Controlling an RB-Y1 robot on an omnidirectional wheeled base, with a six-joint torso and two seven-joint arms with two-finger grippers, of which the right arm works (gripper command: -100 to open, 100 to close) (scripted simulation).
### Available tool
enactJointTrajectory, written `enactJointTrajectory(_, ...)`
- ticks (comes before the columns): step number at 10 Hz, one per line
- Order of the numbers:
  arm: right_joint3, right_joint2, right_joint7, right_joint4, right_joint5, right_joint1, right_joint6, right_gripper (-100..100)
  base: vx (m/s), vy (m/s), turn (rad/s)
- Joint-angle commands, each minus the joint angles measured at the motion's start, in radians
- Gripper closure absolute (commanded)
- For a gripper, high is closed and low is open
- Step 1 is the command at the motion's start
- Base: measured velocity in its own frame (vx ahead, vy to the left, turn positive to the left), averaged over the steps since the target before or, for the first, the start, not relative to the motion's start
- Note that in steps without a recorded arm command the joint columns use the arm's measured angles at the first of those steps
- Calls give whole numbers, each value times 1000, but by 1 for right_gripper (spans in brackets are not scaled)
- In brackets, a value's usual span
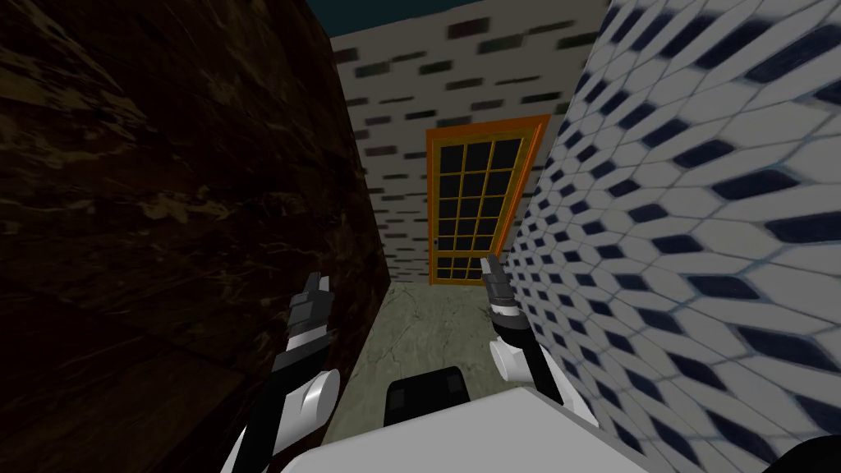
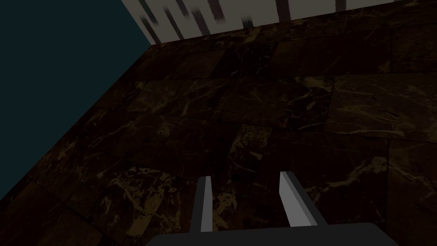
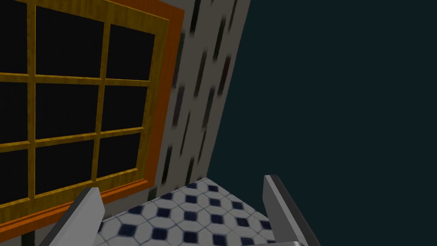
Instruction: Pull the door open
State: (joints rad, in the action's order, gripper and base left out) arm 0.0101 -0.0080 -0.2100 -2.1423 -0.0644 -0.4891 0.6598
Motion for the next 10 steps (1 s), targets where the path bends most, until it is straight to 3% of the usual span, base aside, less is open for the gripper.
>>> enactJointTrajectory(1, 5, -7, -31, 28, 5, 7, 4, -100, 84, 4, 18)
enactJointTrajectory(10, 31, -41, -210, 190, 29, 55, 20, -100, 98, 3, 18)
